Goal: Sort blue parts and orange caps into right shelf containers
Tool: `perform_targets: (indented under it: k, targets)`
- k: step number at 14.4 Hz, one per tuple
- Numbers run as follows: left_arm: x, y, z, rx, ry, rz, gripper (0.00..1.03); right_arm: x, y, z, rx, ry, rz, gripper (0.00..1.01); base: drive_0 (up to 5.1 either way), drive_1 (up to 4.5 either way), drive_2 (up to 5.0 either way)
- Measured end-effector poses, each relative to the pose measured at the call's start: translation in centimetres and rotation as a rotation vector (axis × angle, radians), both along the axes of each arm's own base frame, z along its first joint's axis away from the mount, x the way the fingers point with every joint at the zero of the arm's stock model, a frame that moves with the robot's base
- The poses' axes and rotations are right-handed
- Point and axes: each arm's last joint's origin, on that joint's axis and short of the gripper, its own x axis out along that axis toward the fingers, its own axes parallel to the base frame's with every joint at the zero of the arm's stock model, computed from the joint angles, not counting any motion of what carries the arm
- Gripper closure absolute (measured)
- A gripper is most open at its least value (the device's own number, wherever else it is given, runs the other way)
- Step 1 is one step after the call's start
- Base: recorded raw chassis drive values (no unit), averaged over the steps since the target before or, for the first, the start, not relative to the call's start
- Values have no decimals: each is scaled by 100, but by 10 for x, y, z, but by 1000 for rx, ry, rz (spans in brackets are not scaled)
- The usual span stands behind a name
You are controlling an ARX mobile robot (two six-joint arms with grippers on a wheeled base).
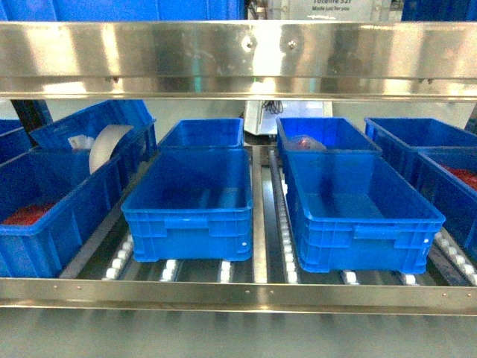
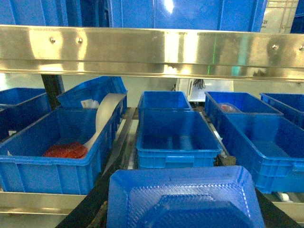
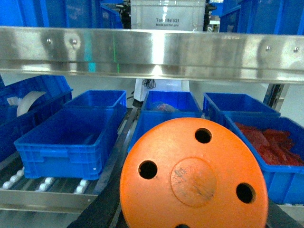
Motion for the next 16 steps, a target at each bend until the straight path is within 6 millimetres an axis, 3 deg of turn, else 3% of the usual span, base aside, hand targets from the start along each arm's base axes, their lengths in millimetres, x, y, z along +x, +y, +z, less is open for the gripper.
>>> perform_targets:
  k: [16]
  targets:
    - [0, 0, 0, 0, 2, 0, 60, 0, 0, 0, 7, 2, 1, 58, 0, 0, 0]
